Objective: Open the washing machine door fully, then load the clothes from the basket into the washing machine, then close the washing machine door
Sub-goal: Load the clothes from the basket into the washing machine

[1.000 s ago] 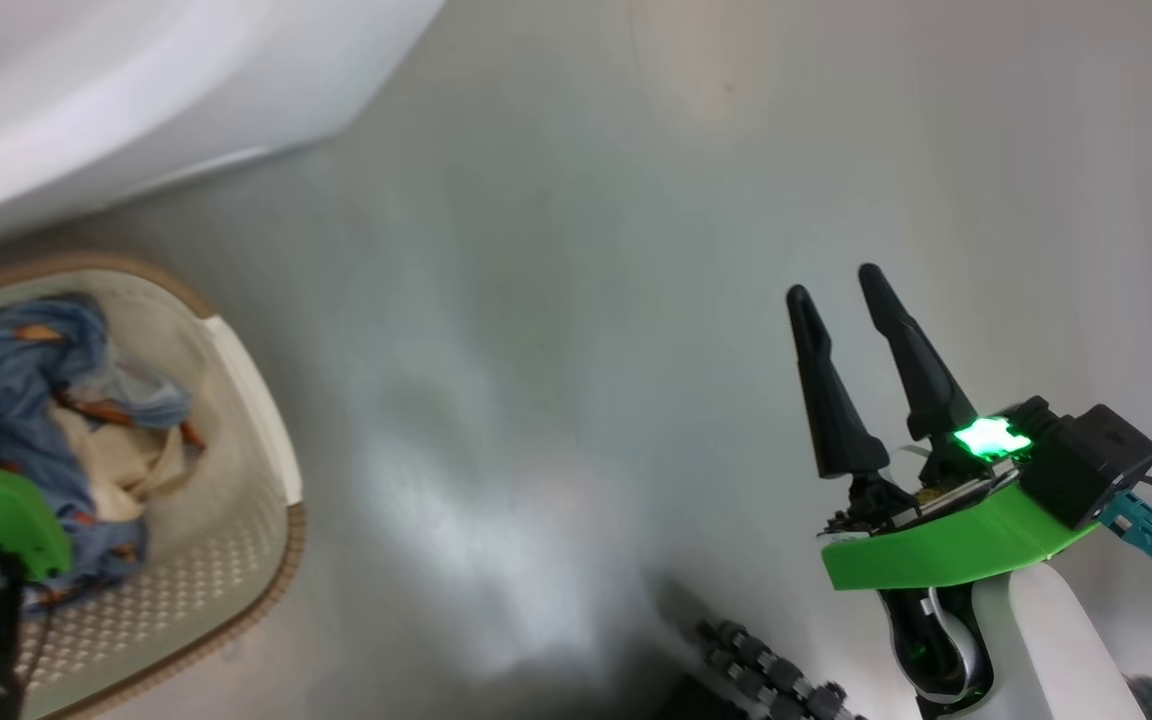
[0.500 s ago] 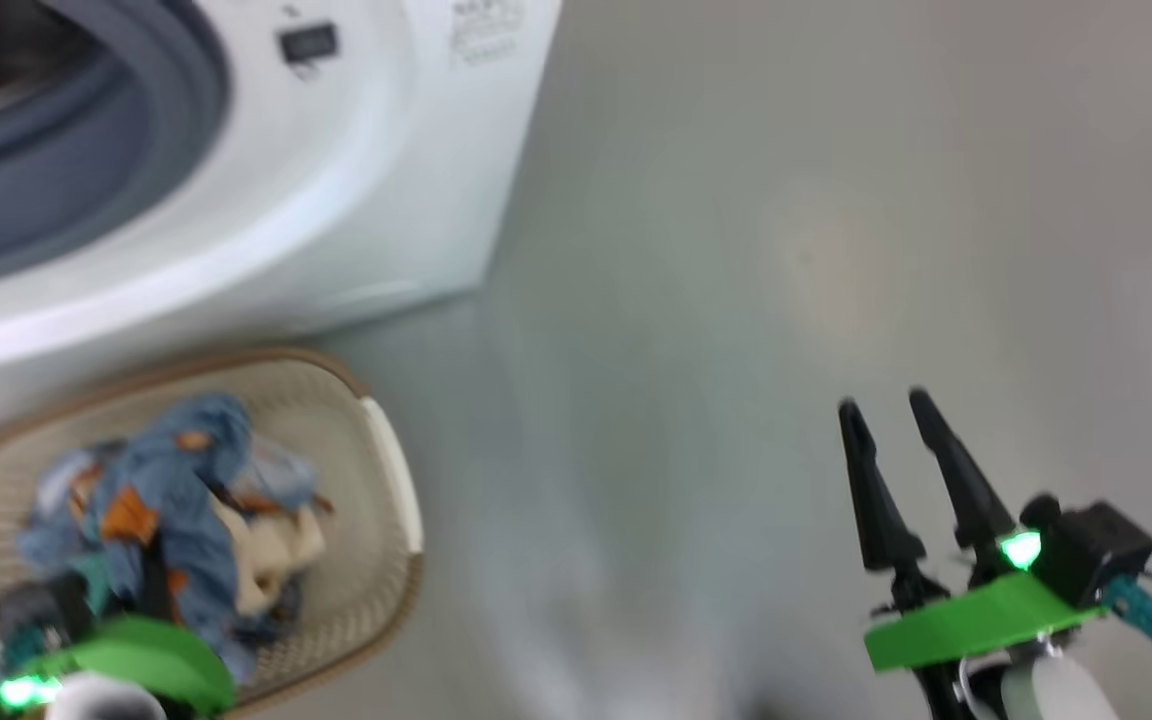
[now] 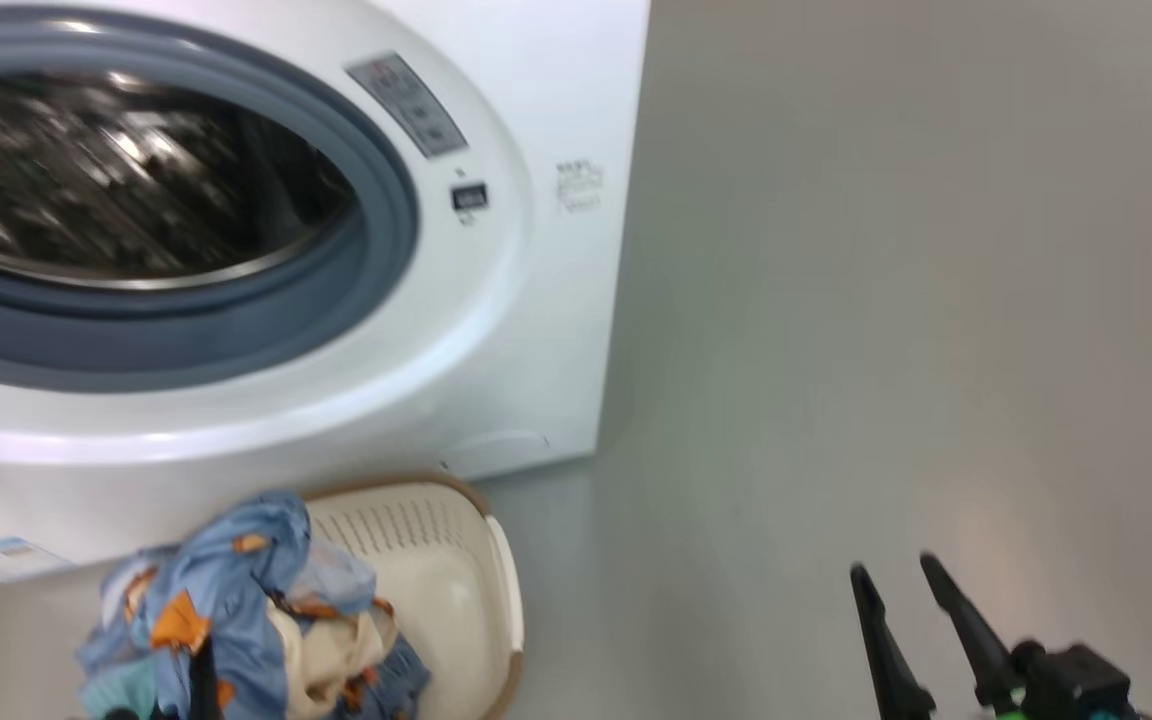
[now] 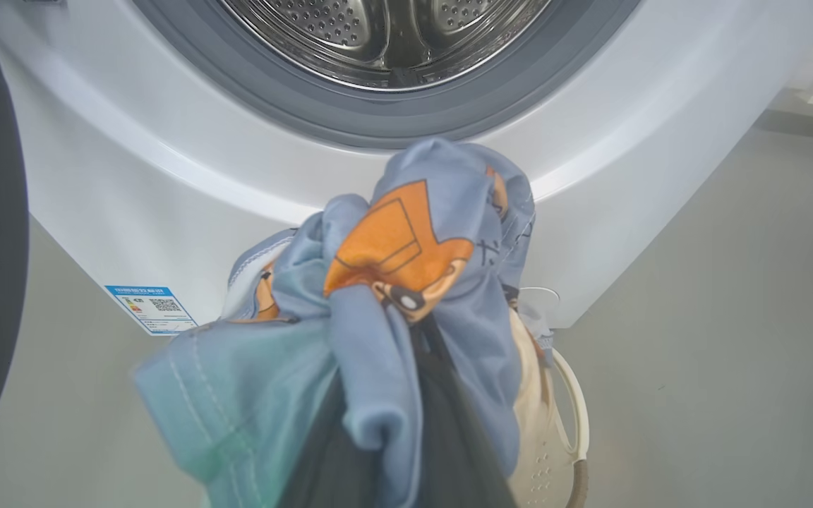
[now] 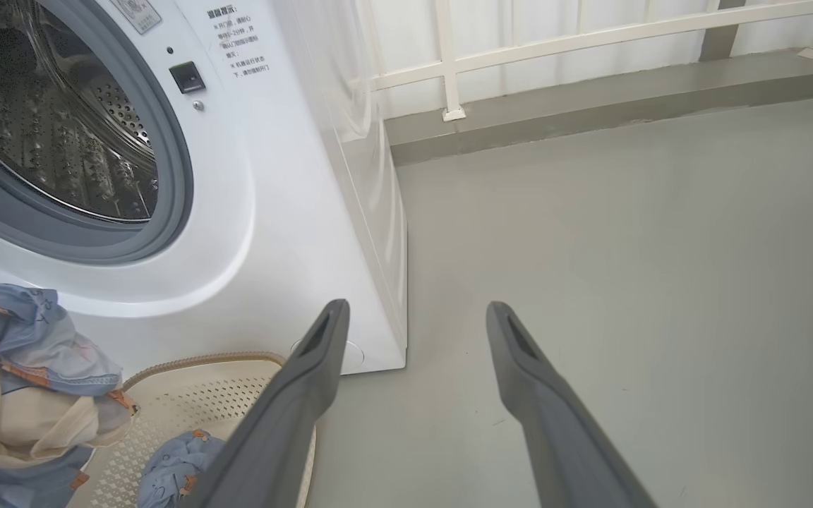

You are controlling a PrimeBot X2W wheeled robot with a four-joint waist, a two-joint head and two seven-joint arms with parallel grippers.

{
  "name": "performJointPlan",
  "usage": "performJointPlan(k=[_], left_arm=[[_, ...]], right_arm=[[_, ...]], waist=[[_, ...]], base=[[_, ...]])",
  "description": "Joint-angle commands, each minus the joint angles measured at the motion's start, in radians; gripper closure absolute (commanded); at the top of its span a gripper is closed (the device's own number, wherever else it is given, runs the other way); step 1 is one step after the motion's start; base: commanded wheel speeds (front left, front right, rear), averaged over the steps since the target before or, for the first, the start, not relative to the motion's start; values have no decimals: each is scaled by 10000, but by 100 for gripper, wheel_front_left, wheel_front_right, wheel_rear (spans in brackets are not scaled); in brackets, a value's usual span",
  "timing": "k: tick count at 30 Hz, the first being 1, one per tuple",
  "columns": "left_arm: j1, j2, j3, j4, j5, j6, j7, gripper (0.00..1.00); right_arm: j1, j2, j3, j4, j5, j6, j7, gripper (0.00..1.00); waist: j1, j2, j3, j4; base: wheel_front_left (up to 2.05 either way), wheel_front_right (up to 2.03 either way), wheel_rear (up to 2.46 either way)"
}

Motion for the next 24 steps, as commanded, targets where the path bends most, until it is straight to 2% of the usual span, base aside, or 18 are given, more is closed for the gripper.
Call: performJointPlan(k=[1, 11, 24], left_arm=[[195, 67, 236, -454, -9, 72, -104, 100], [1588, 57, -483, -1995, -52, 425, -104, 100], [1966, 55, -750, -2489, -2, 699, -104, 100]], right_arm=[[141, -89, 188, -183, -121, 62, -48, 0], [1017, -350, -165, -295, -298, 62, -48, 0], [988, -552, -53, -171, -552, 62, -48, 0]], waist=[[0, 0, -1433, 803], [0, 0, -2440, 1033], [0, 0, -2719, 1233]], base=[[0, 0, 0], [0, 0, 0], [0, 0, 0]])
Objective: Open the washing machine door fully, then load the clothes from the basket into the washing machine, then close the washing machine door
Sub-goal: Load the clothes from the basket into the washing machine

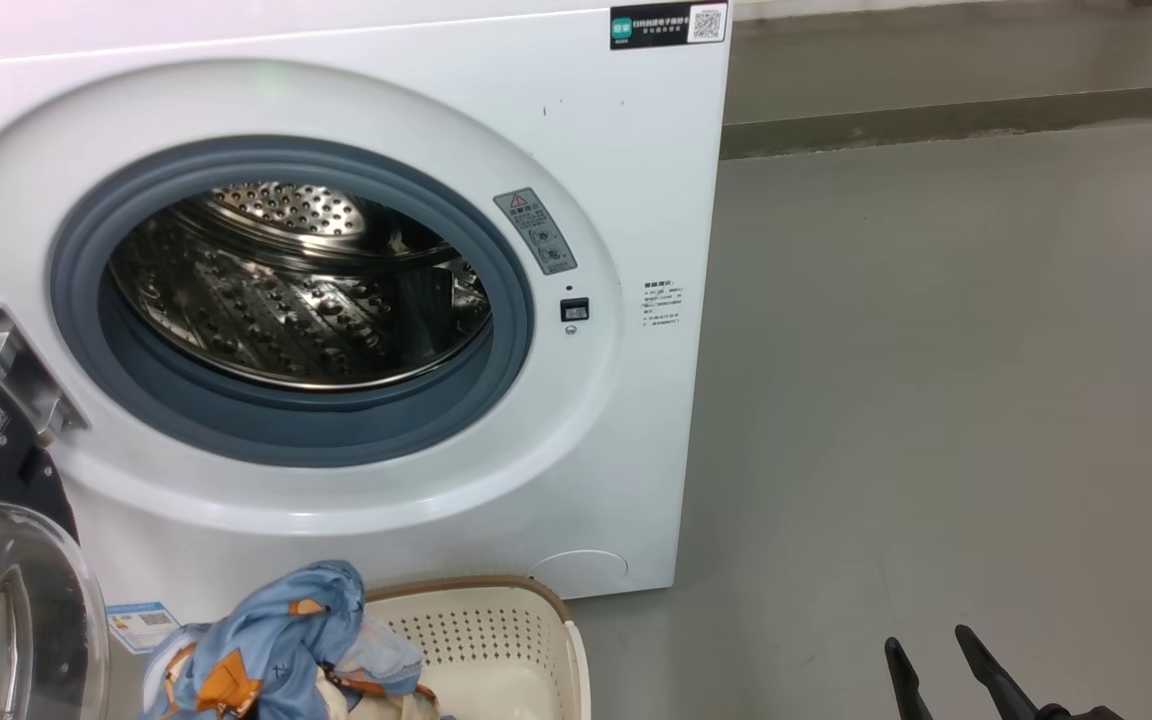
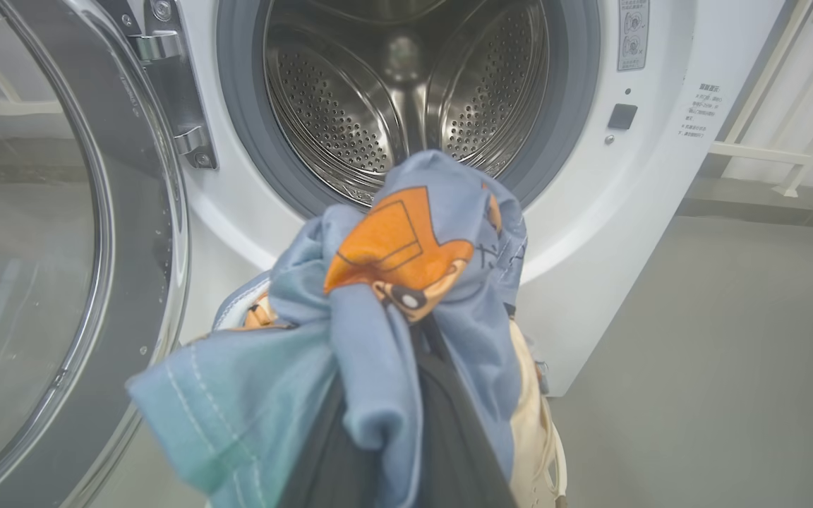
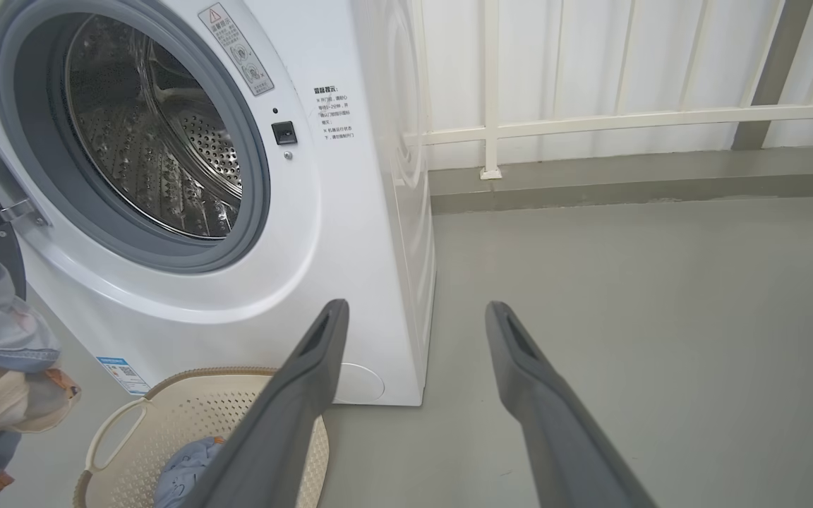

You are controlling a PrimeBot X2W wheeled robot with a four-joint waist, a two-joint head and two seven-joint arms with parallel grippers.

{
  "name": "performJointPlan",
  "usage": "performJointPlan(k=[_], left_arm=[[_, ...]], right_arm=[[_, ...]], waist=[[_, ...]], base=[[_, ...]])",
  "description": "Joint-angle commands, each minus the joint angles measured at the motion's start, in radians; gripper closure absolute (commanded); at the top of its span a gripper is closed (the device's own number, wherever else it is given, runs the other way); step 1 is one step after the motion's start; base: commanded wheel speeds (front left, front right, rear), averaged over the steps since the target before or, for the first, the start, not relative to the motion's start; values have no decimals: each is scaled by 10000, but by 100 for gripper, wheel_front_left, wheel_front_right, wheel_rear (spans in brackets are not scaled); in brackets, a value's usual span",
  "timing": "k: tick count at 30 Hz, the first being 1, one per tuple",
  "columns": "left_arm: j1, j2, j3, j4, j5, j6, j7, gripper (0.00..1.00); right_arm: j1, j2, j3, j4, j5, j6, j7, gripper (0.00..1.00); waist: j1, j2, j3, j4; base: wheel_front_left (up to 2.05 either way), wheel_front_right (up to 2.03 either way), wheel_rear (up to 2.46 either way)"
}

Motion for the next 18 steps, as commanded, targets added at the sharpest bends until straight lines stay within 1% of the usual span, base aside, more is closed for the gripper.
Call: performJointPlan(k=[1, 18], left_arm=[[-135, 42, 260, -344, 15, 87, -106, 100], [-347, 42, 292, -385, -84, 133, -107, 100]], right_arm=[[-281, -184, 286, -186, -72, 62, -49, 0], [-1004, -443, 590, 105, -32, 62, -49, 0]], waist=[[0, 0, -4, 24], [0, 0, 114, 59]], base=[[0, 0, 0], [0, 0, 0]])
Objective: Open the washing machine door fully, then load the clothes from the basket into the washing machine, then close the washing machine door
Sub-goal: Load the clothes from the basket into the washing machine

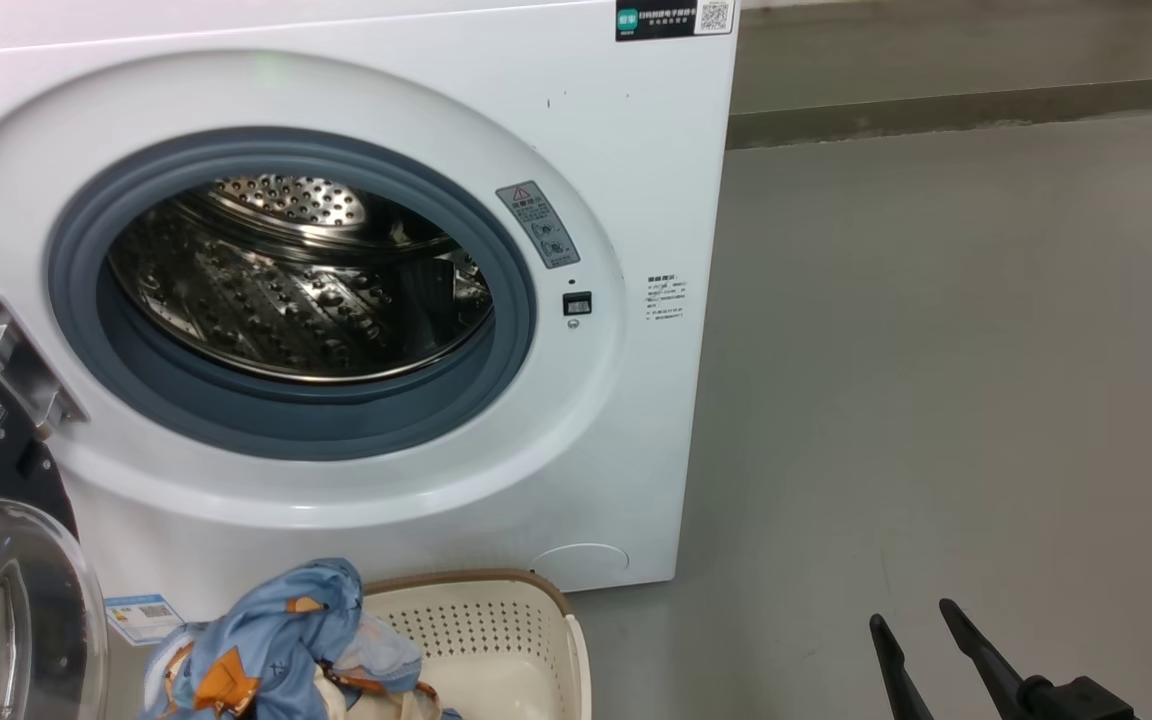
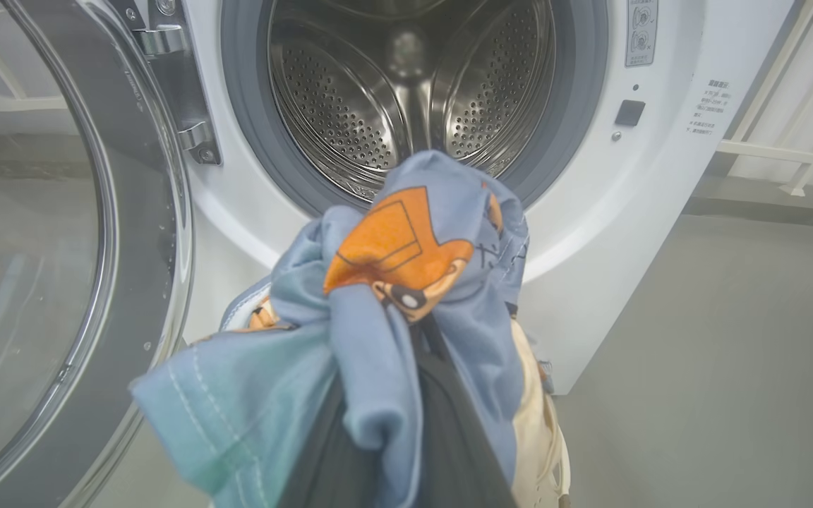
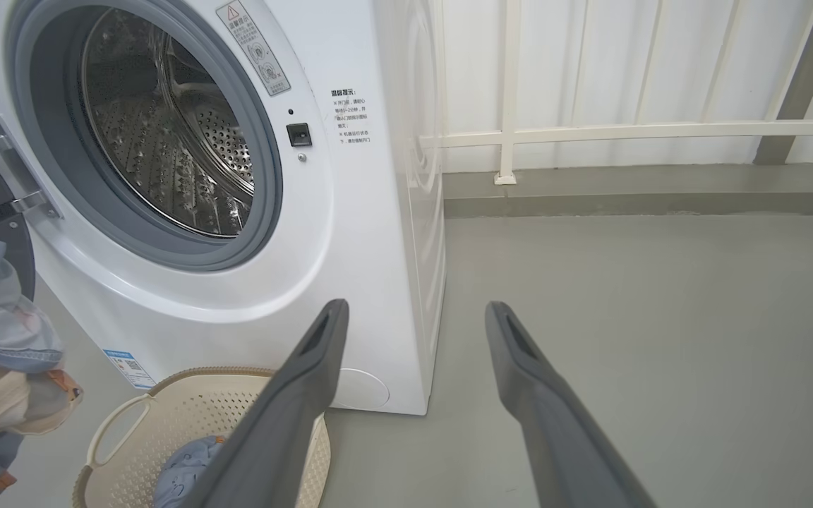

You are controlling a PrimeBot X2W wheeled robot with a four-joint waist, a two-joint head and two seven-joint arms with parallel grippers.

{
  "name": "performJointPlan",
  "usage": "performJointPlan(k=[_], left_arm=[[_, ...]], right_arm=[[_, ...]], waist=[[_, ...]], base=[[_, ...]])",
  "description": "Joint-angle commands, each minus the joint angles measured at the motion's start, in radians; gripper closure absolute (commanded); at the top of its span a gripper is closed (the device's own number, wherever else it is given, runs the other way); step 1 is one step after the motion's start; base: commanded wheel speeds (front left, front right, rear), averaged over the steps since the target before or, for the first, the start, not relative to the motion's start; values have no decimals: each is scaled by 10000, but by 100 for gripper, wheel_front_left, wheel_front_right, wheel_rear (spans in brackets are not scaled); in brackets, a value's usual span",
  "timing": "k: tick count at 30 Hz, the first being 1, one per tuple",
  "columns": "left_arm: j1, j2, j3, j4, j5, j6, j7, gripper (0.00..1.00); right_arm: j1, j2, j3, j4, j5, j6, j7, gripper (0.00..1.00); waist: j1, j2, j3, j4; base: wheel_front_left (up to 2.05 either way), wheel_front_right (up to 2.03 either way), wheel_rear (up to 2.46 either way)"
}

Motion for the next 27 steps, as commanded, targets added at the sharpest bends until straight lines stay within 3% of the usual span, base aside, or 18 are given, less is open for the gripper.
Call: performJointPlan(k=[1, 18, 27], left_arm=[[-358, 42, 292, -314, -97, 65, -107, 100], [-1510, 41, 155, -344, -403, -69, -107, 100], [-3517, 121, 583, 197, -141, -395, -107, 100]], right_arm=[[-460, -180, 276, -197, -33, 63, -49, 0], [-791, 124, 613, -184, -67, 63, -49, 0], [-1742, 395, 972, -383, -264, 63, -49, 0]], waist=[[0, -1, 5, -7], [0, -1, 648, -361], [0, -1, 2235, -652]], base=[[0, 0, 0], [0, 0, 0], [0, 0, 0]])
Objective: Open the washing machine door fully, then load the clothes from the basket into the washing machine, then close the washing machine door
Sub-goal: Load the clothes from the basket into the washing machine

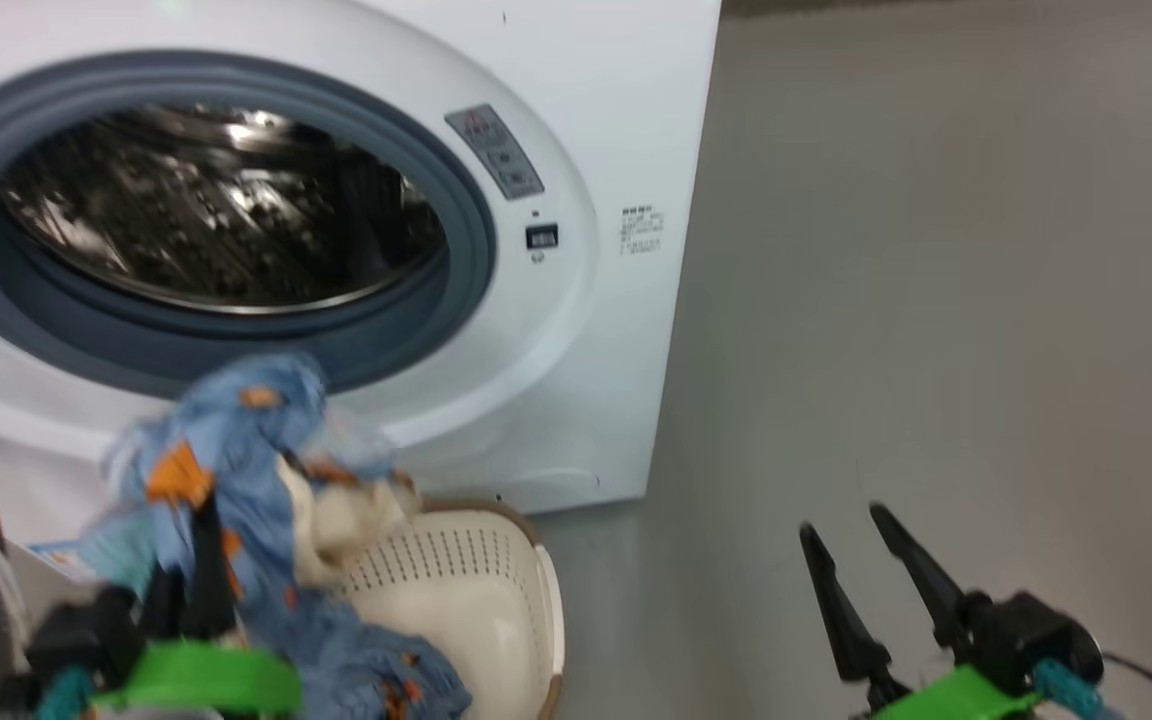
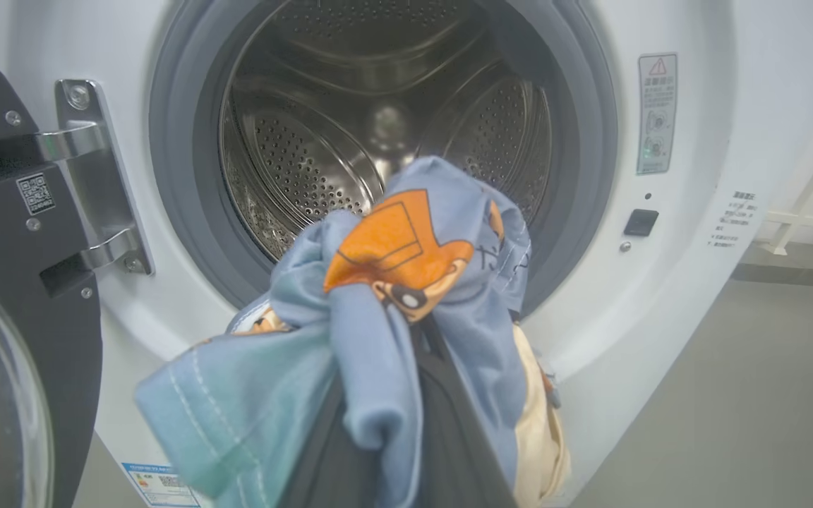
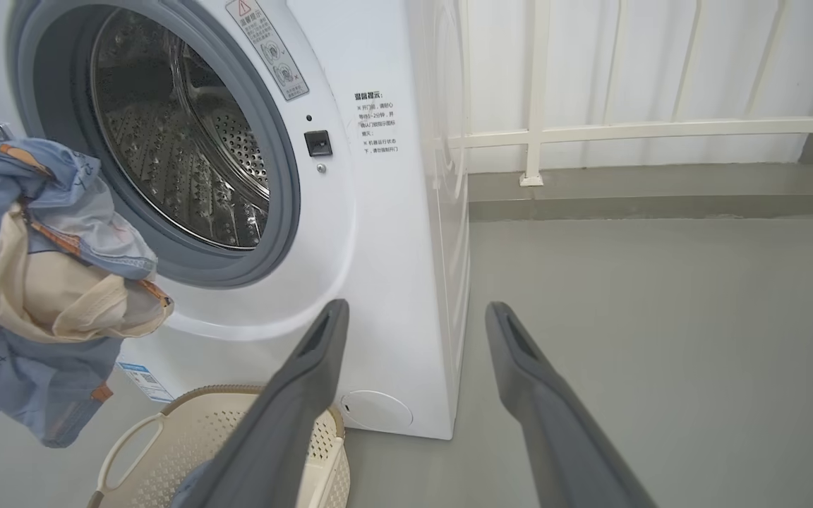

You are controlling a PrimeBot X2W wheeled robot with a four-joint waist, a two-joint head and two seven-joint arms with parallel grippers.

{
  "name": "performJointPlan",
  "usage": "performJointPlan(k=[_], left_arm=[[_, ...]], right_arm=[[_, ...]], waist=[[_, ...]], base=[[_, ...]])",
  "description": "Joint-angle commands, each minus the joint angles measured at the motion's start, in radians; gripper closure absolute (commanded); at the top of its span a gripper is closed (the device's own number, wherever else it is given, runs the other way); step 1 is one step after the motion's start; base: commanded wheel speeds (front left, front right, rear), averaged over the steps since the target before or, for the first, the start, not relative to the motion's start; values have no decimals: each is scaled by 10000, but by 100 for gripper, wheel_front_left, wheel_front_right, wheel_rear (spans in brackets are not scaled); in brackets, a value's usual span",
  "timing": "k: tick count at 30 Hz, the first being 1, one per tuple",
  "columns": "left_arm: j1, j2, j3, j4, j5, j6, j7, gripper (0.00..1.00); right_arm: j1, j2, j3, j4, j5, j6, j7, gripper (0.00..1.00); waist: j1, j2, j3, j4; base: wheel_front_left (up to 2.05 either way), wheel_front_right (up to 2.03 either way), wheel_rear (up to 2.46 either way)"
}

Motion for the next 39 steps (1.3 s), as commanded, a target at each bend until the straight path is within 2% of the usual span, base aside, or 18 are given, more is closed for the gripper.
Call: performJointPlan(k=[1, 7, 12, 24, 32, 39], left_arm=[[-916, 164, 463, -109, 119, -125, -105, 100], [-2777, 637, 871, 354, 227, -430, -105, 100], [-4275, 1134, 1143, 958, 340, -600, -105, 100], [-7168, 2371, 1307, 3194, 891, -738, -105, 100], [-9018, 3405, 1377, 4845, 1246, -666, -105, 100], [-10720, 4396, 1201, 6090, 1604, -799, -105, 100]], right_arm=[[-612, 22, 353, -306, -124, 62, -49, 0], [-1584, 142, 804, -370, -94, 62, -49, 0], [-2251, 151, 1293, -478, 524, 62, -49, 0], [-2738, 153, 1859, -571, 1299, 62, -49, 0], [-2612, 154, 2230, -629, 1629, 62, -49, 0], [-2541, 154, 2687, -669, 1801, 62, -49, 0]], waist=[[0, 0, 1052, -265], [0, 0, 2452, -628], [0, 0, 3451, -1022], [0, 0, 4493, -2084], [0, 0, 4902, -2811], [0, 0, 5404, -3368]], base=[[0, 0, 0], [0, 0, 0], [0, 0, 0], [0, 0, 0], [0, 0, 0], [0, 0, 0]])
